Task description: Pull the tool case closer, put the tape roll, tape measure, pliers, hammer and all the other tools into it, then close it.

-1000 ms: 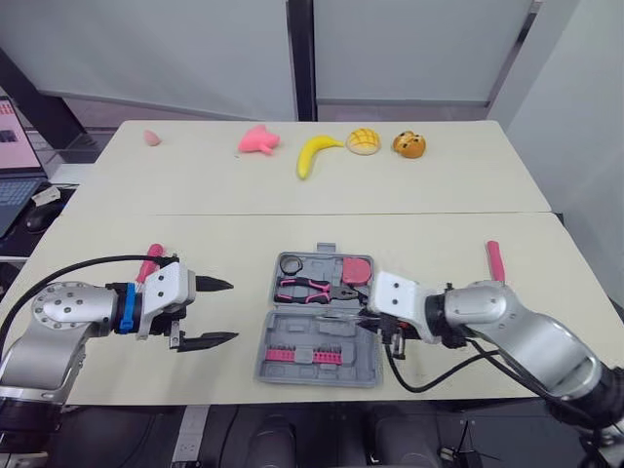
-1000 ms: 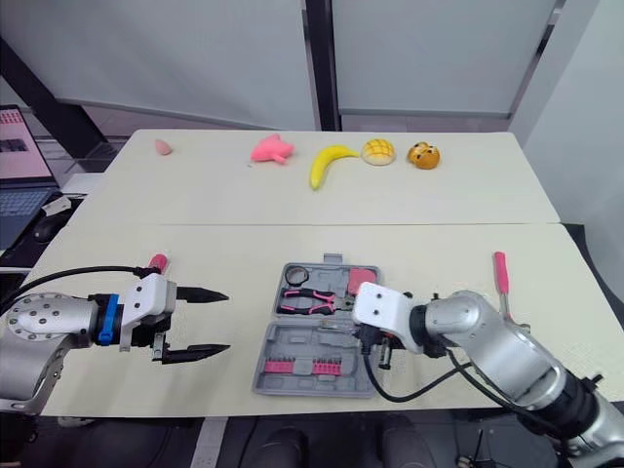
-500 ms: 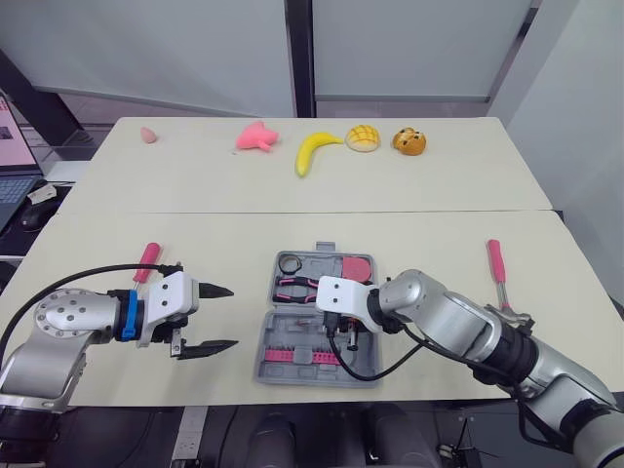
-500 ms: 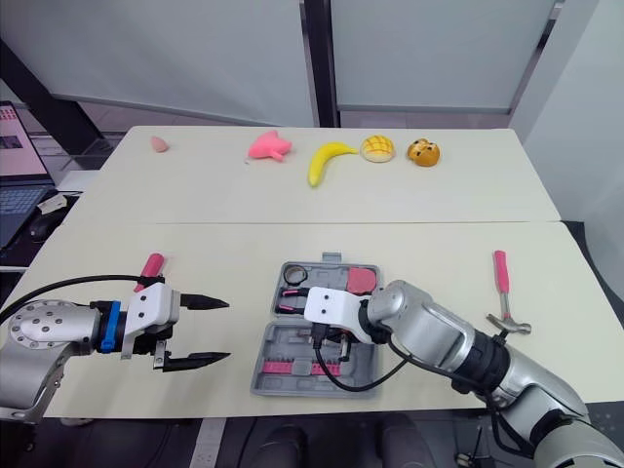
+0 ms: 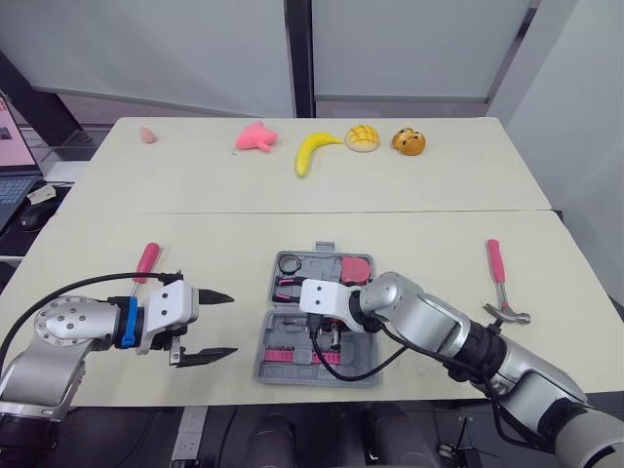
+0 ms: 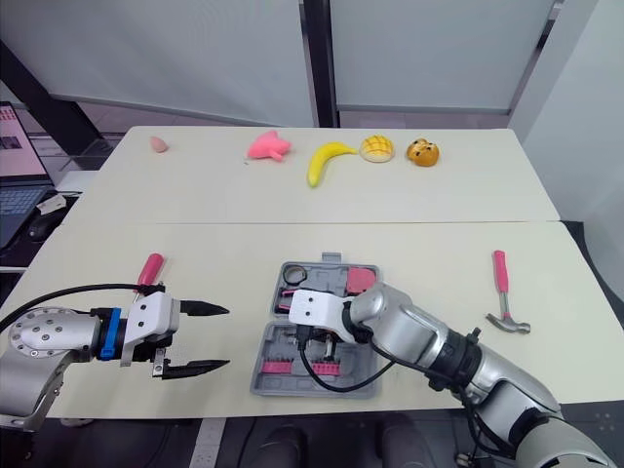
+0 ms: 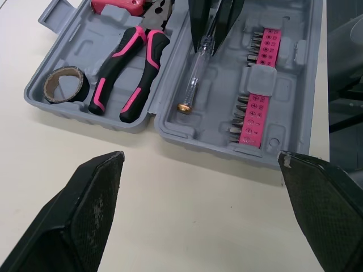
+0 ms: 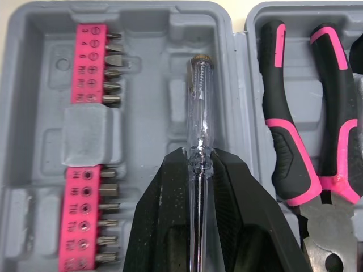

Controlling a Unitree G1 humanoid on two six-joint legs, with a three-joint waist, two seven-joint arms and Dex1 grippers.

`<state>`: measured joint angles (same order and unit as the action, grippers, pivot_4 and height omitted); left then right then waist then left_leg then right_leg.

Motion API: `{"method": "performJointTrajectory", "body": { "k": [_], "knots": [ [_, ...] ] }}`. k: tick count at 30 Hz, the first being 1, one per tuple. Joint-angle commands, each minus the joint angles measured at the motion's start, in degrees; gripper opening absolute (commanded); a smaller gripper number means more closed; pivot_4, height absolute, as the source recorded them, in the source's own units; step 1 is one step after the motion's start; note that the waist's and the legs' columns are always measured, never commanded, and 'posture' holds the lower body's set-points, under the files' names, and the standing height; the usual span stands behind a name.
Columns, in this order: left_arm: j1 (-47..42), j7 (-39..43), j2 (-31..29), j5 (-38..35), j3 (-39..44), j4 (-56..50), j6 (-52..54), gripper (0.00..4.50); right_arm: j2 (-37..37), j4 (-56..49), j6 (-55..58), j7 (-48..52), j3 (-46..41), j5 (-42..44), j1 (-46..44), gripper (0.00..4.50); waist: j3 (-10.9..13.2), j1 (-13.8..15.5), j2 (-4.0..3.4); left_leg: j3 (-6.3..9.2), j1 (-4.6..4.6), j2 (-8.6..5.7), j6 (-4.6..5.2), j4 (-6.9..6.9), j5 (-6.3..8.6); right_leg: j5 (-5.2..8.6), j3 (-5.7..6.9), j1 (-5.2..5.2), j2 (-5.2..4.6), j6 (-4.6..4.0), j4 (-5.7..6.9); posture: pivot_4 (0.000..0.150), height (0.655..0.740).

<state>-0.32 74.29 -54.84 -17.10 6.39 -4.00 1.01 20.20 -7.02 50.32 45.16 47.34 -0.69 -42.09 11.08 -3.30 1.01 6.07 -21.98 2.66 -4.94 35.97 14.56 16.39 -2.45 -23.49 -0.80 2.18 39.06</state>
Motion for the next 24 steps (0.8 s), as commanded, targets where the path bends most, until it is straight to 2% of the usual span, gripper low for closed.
{"method": "performJointTrajectory", "body": {
  "k": [1,14,16,21,24],
  "knots": [
    [-0.1,0.0,-0.2,0.0,0.2,-0.3,-0.9,4.5,-1.7,1.2,-2.3,0.4,-0.7,-1.1,-1.4,0.32,0.0,0.0,0.0,0.0,0.0,0.0,0.0,0.0,0.0,0.0,0.0,0.0,0.0,0.0,0.0,0.15,0.74],
    [1.1,-0.4,0.2,-0.1,0.3,-1.3,-1.0,4.5,-4.1,3.4,-4.0,1.2,-1.3,-3.4,-0.5,0.32,0.0,0.0,0.0,0.02,0.02,0.0,0.0,0.01,0.0,-0.01,0.0,0.0,0.01,-0.01,0.05,0.15,0.74],
    [1.1,-0.5,0.2,-0.1,0.3,-1.5,-0.8,4.5,-4.1,3.2,-4.1,1.3,-1.6,-3.4,-0.4,1.03,0.0,0.0,0.0,0.01,0.02,0.0,0.0,0.02,0.0,-0.01,0.0,0.0,0.01,-0.01,0.05,0.15,0.74],
    [1.3,-0.9,0.3,-0.3,0.0,-2.4,-0.1,4.5,-2.9,-0.6,-3.7,2.6,-4.9,-1.7,-0.7,1.94,0.0,0.0,0.0,0.02,0.02,0.0,0.0,0.03,0.0,-0.02,0.0,0.0,0.01,-0.02,0.06,0.15,0.74],
    [1.3,-1.0,0.2,-0.6,-0.1,-2.7,0.5,4.5,-1.7,-4.6,-2.7,5.7,-7.7,1.3,-0.7,1.94,0.0,0.0,0.0,0.02,0.02,0.0,0.0,0.04,0.0,-0.02,0.0,0.01,0.01,-0.02,0.06,0.15,0.74]
  ]
}}
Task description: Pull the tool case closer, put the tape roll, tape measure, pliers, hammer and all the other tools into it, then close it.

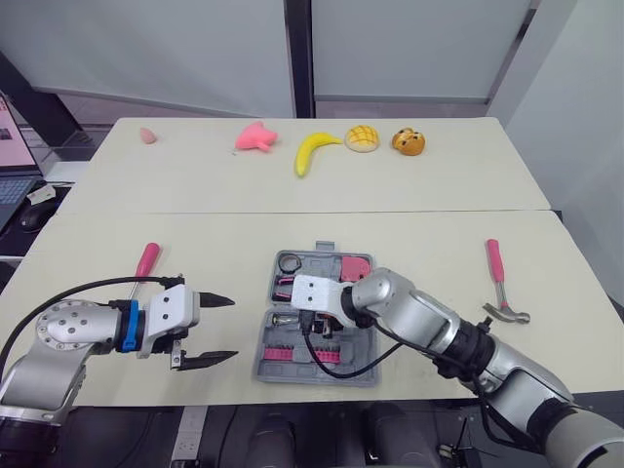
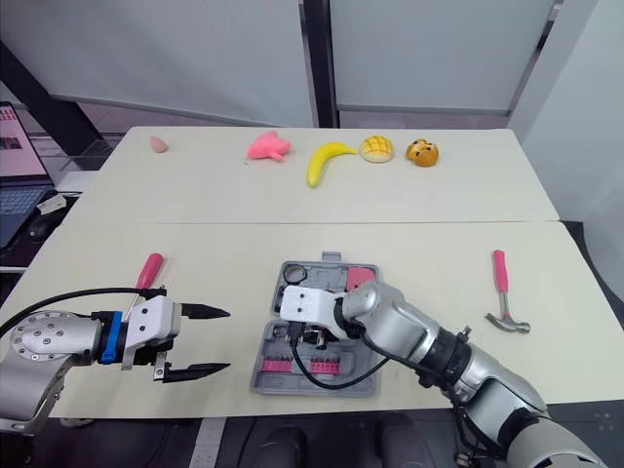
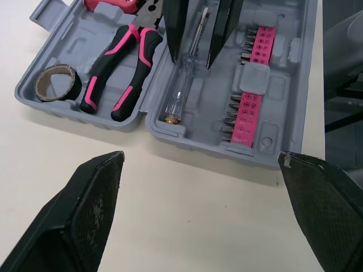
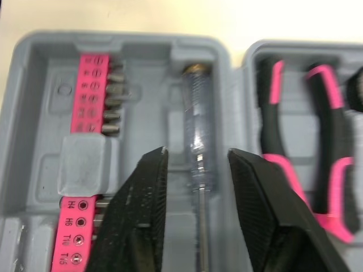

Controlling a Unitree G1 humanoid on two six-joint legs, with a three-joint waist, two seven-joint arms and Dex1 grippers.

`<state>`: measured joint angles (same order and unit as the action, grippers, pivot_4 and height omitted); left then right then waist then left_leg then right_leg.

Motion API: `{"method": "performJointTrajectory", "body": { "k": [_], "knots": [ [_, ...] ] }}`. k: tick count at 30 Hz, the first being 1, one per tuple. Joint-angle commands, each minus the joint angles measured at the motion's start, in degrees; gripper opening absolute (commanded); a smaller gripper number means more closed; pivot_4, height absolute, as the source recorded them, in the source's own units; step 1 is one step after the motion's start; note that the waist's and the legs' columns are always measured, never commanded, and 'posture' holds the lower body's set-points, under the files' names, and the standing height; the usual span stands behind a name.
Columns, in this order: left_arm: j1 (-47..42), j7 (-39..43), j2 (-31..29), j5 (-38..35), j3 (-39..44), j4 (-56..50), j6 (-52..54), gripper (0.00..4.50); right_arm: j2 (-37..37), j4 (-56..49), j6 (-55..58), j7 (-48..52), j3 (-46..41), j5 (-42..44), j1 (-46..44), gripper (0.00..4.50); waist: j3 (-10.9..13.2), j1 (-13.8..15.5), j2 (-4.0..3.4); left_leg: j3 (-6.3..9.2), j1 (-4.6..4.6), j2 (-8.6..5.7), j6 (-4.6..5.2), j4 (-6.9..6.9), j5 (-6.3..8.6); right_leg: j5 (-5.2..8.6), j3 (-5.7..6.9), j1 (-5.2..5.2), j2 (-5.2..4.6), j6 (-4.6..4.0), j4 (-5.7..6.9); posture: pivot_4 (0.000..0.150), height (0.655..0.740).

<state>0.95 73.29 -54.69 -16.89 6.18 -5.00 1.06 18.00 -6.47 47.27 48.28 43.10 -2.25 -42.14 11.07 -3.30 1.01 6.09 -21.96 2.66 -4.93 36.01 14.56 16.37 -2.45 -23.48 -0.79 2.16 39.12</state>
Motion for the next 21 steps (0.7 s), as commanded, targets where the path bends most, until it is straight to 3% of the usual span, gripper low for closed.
{"method": "performJointTrajectory", "body": {
  "k": [1,2,12,21],
  "knots": [
    [-0.1,-0.1,0.1,-0.9,0.1,-1.7,0.5,4.5,0.9,-5.8,0.0,3.4,-3.6,3.3,-0.6,1.94,0.0,0.0,0.0,0.0,0.0,0.0,0.0,0.0,0.0,0.0,0.0,0.0,0.0,0.0,0.0,0.15,0.74],
    [-0.1,-0.1,0.2,-0.9,0.0,-1.7,0.6,4.5,1.1,-6.1,-0.2,3.8,-3.6,3.5,-0.5,1.94,0.0,0.0,0.0,0.01,0.01,0.0,0.0,-0.01,0.0,0.0,0.01,0.0,0.0,0.0,0.0,0.15,0.74],
    [-0.6,0.4,0.5,-0.9,-0.1,-0.8,0.4,4.5,-0.4,2.1,-8.4,2.7,-0.3,-0.6,1.2,0.01,0.0,0.0,0.01,-0.01,0.02,0.0,0.0,0.0,0.0,0.0,0.0,0.01,0.0,-0.01,0.01,0.15,0.74],
    [-0.3,0.5,0.4,-0.9,0.0,-0.7,0.6,4.5,-1.9,10.9,-11.1,1.5,0.8,-4.4,3.4,0.01,0.0,0.0,0.01,-0.01,0.03,0.0,0.0,0.0,0.0,0.0,0.0,0.01,0.0,-0.01,0.02,0.15,0.74]
  ]
}}
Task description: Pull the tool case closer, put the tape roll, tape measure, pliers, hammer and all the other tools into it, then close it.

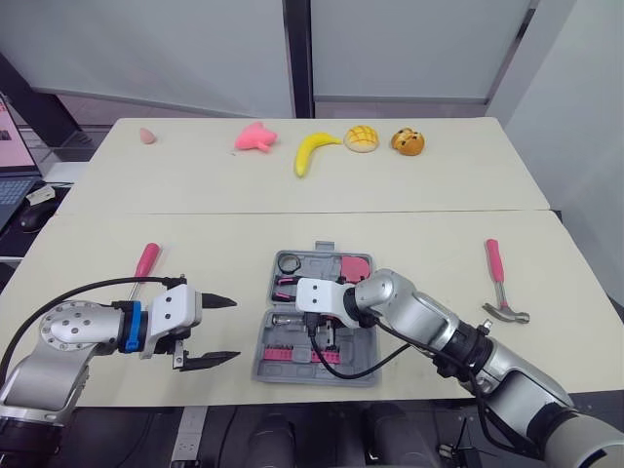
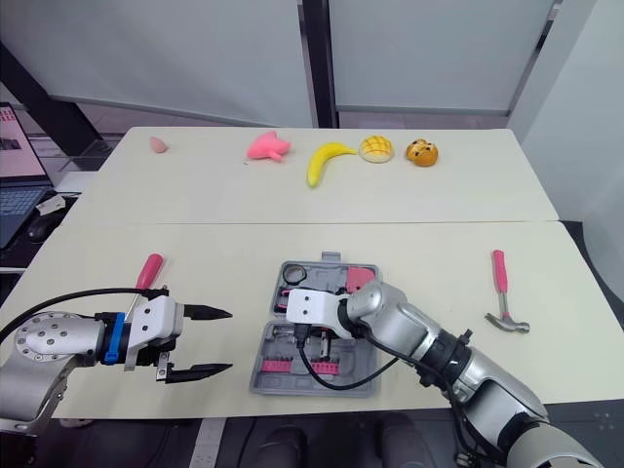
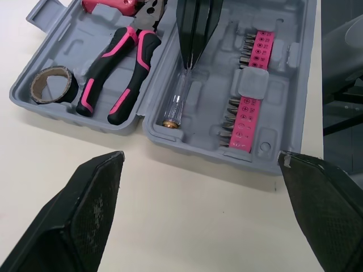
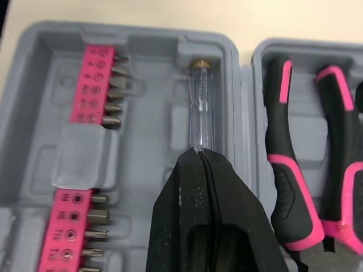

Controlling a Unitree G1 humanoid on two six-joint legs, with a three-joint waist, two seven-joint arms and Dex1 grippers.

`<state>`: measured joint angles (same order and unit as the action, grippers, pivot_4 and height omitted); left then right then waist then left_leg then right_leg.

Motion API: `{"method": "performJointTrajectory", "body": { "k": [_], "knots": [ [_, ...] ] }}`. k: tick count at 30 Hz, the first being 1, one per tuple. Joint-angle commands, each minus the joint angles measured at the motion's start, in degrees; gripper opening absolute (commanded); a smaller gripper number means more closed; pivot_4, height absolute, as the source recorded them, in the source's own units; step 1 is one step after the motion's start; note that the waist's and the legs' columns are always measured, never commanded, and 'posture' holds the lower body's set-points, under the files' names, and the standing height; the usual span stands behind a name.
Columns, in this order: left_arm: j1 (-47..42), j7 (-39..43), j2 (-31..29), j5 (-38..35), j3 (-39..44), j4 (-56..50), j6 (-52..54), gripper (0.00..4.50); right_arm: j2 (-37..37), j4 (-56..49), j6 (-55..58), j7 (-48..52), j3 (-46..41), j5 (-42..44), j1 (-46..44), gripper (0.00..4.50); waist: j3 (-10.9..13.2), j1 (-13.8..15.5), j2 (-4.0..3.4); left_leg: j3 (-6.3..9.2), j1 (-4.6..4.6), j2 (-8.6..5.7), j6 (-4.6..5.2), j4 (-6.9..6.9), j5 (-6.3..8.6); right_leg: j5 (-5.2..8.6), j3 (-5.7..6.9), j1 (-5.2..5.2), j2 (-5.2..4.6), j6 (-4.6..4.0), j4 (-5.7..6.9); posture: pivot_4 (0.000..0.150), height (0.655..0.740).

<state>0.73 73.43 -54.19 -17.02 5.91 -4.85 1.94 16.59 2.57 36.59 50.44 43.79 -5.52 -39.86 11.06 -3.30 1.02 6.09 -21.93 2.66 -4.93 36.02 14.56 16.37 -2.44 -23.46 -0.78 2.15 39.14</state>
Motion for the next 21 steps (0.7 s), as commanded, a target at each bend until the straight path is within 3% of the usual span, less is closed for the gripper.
{"method": "performJointTrajectory", "body": {
  "k": [1,9,17,21],
  "knots": [
    [0.1,0.3,-0.1,-0.8,0.3,-0.9,-0.3,4.5,-0.6,2.7,-0.5,-0.9,0.1,-1.5,1.4,0.01,0.0,-0.1,0.02,0.0,0.04,0.0,0.0,0.0,0.0,0.0,0.0,0.03,0.0,0.0,0.0,0.15,0.74],
    [1.1,-0.1,0.1,-1.4,1.3,-0.8,-0.5,4.5,-0.2,-1.7,-4.6,0.9,-3.2,0.2,3.0,0.01,-0.1,-0.1,0.02,0.01,0.29,0.01,0.01,0.04,-0.01,-0.02,-0.03,0.16,0.03,-0.03,0.29,0.15,0.74],
    [2.0,-4.7,1.2,-6.2,9.4,2.8,4.5,4.5,4.8,-19.9,-2.9,-1.2,-18.8,6.2,7.6,0.01,-0.1,0.1,0.03,0.09,0.21,0.01,0.01,0.06,-0.02,-0.01,0.03,0.13,0.03,-0.03,0.29,0.15,0.74],
    [3.8,-10.1,2.1,-7.0,16.1,6.8,8.2,4.5,9.3,-31.4,-1.9,-4.7,-31.8,9.8,17.2,0.01,-0.1,0.2,0.05,0.07,0.15,-0.01,0.01,0.05,-0.01,-0.01,0.03,0.13,-0.01,-0.03,0.21,0.15,0.74]
  ]
}}
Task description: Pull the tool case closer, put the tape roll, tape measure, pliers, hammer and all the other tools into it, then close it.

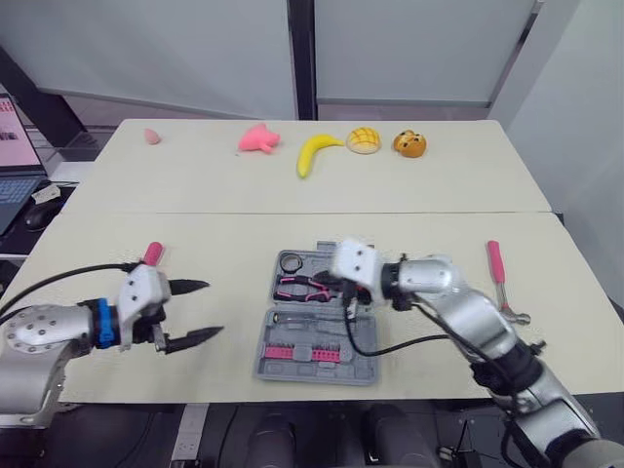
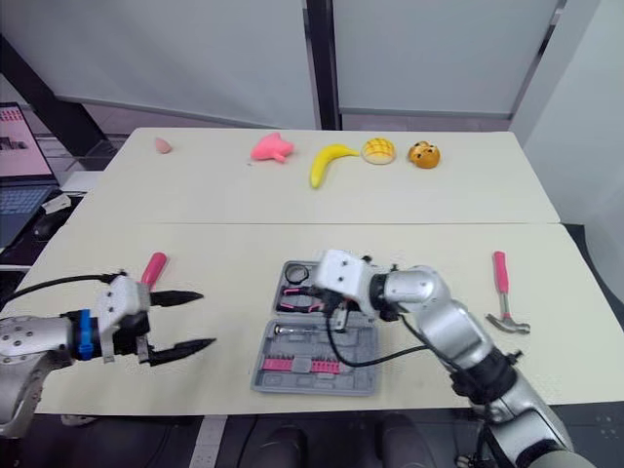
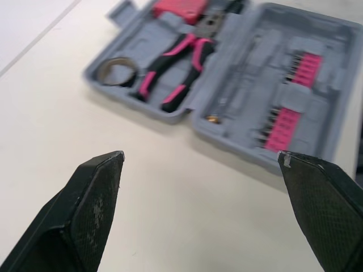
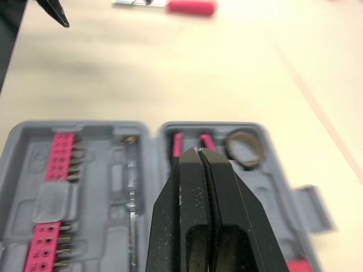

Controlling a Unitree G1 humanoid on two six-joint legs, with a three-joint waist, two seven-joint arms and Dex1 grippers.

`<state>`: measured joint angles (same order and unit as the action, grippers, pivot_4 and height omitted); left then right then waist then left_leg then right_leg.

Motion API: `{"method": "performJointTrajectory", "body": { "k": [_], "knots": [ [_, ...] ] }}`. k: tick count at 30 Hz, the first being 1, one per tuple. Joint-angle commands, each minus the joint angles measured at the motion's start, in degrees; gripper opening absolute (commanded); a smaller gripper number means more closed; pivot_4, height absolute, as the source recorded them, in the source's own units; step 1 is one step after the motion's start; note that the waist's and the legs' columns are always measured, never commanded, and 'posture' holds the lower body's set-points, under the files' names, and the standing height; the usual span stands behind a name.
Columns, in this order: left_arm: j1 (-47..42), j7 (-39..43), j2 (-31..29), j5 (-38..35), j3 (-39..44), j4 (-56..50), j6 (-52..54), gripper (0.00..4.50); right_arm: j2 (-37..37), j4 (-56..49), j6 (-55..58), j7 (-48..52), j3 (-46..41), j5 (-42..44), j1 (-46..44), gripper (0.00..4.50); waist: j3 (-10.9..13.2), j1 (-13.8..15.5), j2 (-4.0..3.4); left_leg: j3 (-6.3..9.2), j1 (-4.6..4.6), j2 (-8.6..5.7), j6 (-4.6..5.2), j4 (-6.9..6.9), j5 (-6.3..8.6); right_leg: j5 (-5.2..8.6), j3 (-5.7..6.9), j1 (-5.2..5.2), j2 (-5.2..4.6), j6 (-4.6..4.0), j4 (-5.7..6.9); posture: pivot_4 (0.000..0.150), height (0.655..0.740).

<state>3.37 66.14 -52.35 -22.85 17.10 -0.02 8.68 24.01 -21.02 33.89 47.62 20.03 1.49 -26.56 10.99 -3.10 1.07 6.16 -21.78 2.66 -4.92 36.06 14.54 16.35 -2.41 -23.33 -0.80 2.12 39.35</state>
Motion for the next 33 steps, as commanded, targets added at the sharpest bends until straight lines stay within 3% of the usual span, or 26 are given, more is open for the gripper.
{"method": "performJointTrajectory", "body": {
  "k": [1,5,9,16,22,27,33],
  "knots": [
    [1.7,-4.0,0.5,-1.2,6.4,2.8,1.9,4.5,3.2,-10.3,1.2,-2.4,-11.4,3.6,6.7,0.01,0.0,0.0,0.0,0.0,0.0,0.0,0.0,0.0,0.0,0.0,0.0,0.0,0.0,0.0,0.0,0.15,0.74],
    [3.4,-7.8,1.6,-1.8,11.8,6.9,2.8,4.5,8.1,-15.9,2.0,-4.2,-24.8,5.6,18.4,0.01,0.0,0.2,0.02,-0.03,-0.02,0.0,0.0,-0.02,0.0,0.0,0.0,0.0,-0.02,0.0,-0.08,0.15,0.74],
    [5.2,-12.1,3.6,-2.1,17.1,12.0,2.7,4.5,9.9,-14.7,-1.1,-5.7,-39.6,7.1,29.6,0.01,0.0,0.3,0.04,-0.06,0.04,0.0,0.0,-0.02,0.0,0.0,-0.02,0.08,-0.01,0.01,-0.15,0.15,0.74],
    [9.6,-15.7,4.9,-2.9,22.0,18.4,5.7,4.5,9.9,-4.8,-9.5,-5.8,-55.2,8.8,43.6,1.55,-0.1,0.0,0.21,-0.21,0.21,0.01,0.0,-0.02,0.0,0.03,-0.17,0.18,-0.01,0.23,-0.18,0.15,0.74],
    [10.4,-14.7,3.4,-2.9,21.7,19.7,8.7,4.5,11.9,1.2,-12.2,-2.2,-57.6,10.7,49.9,2.92,-0.3,0.0,0.24,-0.33,0.35,0.01,0.0,-0.03,-0.01,-0.04,-0.28,0.25,-0.02,0.29,-0.21,0.15,0.74],
    [9.4,-13.0,1.4,-2.7,20.9,19.9,10.9,4.5,14.7,3.6,-12.5,-0.9,-57.1,11.5,51.1,4.47,-0.3,0.0,0.29,-0.42,0.33,0.01,-0.01,-0.07,-0.01,-0.05,-0.35,0.24,-0.02,0.32,-0.29,0.15,0.74],
    [9.2,-12.6,0.6,-2.0,20.4,20.2,11.7,4.5,16.7,3.2,-12.2,-1.1,-54.6,11.4,50.9,4.47,-0.3,-0.1,0.28,-0.49,0.37,0.02,-0.01,-0.08,-0.01,-0.05,-0.4,0.24,-0.02,0.32,-0.28,0.15,0.74]
  ]
}}
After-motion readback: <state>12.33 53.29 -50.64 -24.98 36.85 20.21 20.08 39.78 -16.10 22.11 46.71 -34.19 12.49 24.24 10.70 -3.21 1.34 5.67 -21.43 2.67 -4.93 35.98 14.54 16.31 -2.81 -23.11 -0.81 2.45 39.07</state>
